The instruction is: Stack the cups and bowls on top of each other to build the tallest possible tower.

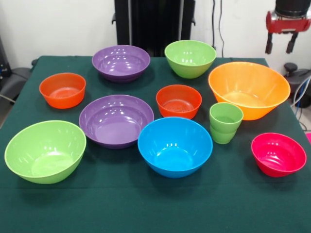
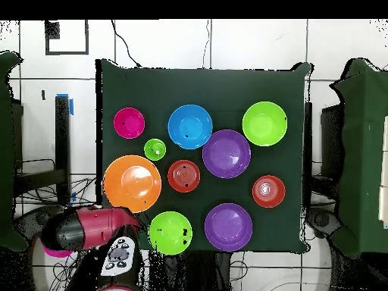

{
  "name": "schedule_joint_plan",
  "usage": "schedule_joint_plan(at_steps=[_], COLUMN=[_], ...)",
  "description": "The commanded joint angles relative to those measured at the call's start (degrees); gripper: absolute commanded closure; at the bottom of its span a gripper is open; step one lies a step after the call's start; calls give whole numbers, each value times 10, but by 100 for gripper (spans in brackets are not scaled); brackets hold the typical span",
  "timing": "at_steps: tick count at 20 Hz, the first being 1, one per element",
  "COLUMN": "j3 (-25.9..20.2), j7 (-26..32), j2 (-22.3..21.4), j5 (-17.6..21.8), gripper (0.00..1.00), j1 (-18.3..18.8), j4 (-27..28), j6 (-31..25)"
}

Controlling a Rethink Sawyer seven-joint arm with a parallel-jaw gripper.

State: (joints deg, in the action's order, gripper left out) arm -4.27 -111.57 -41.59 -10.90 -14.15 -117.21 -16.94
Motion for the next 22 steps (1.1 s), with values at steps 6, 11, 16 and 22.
schedule_joint_plan(at_steps=[6, 11, 16, 22], j3=[-8, 2, -12, -24], j7=[-88, -70, -44, -26], j2=[-71, -21, -4, 20], j5=[-11, 12, 17, 30], gripper=[0, 0, 0, 0], j1=[-3, 2, 27, 49], j4=[44, 72, 85, 91], j6=[-141, -78, -70, -50])
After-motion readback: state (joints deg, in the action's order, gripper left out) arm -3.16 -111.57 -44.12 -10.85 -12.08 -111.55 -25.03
